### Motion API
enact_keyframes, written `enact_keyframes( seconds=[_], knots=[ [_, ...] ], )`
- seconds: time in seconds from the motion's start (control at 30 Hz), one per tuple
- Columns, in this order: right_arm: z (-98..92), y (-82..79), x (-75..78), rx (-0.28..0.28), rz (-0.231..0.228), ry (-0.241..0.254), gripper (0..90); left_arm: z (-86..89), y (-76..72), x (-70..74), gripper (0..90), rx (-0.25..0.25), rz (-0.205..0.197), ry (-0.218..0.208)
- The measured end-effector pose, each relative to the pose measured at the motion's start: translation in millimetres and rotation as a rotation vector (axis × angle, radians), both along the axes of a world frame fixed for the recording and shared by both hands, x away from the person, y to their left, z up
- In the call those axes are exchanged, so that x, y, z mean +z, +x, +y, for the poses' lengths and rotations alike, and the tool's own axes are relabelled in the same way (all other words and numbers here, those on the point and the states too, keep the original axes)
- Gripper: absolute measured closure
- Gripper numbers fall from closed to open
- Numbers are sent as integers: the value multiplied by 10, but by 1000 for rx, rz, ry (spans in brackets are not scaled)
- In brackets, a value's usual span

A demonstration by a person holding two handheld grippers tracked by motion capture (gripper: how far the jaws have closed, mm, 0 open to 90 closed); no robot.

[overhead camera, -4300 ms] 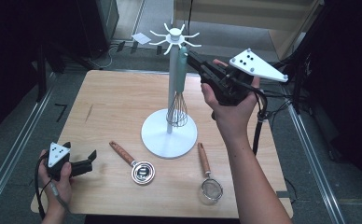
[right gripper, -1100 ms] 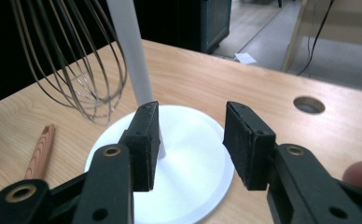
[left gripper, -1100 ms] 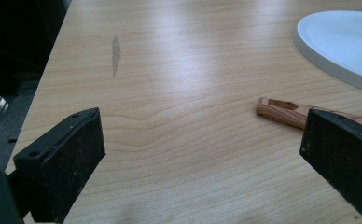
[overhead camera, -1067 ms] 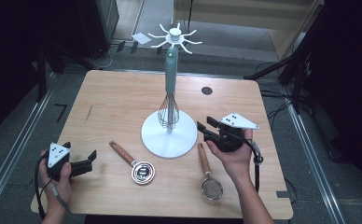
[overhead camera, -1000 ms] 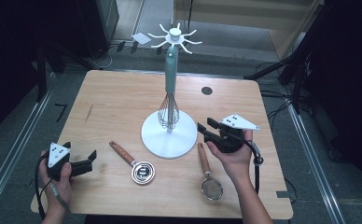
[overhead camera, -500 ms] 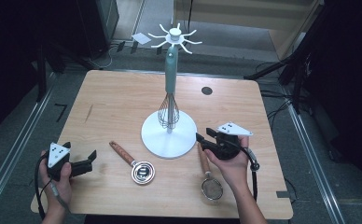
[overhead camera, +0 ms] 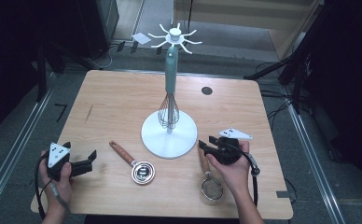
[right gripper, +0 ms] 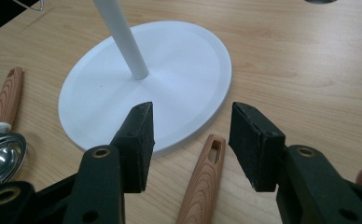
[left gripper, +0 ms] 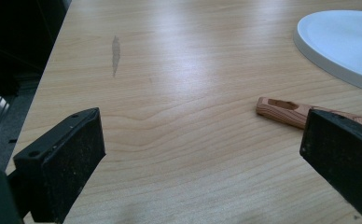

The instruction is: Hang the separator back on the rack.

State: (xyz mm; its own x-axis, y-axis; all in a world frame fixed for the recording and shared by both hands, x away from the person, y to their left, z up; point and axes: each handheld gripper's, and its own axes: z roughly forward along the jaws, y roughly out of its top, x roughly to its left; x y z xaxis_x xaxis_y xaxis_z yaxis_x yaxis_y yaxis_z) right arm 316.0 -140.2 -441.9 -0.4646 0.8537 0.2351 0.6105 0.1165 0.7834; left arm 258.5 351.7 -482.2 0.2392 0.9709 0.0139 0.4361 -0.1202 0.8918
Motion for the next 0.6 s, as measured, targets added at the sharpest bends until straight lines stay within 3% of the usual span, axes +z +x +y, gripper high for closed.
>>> enact_keyframes(
  seconds=[0.17,0.6],
  knots=[
    [-13,6,-67,-10,69,-19,526,1,1,0,0,0,0,-1],
    [-47,9,-167,-20,187,-18,550,0,2,0,0,0,3,-1]
  ],
)
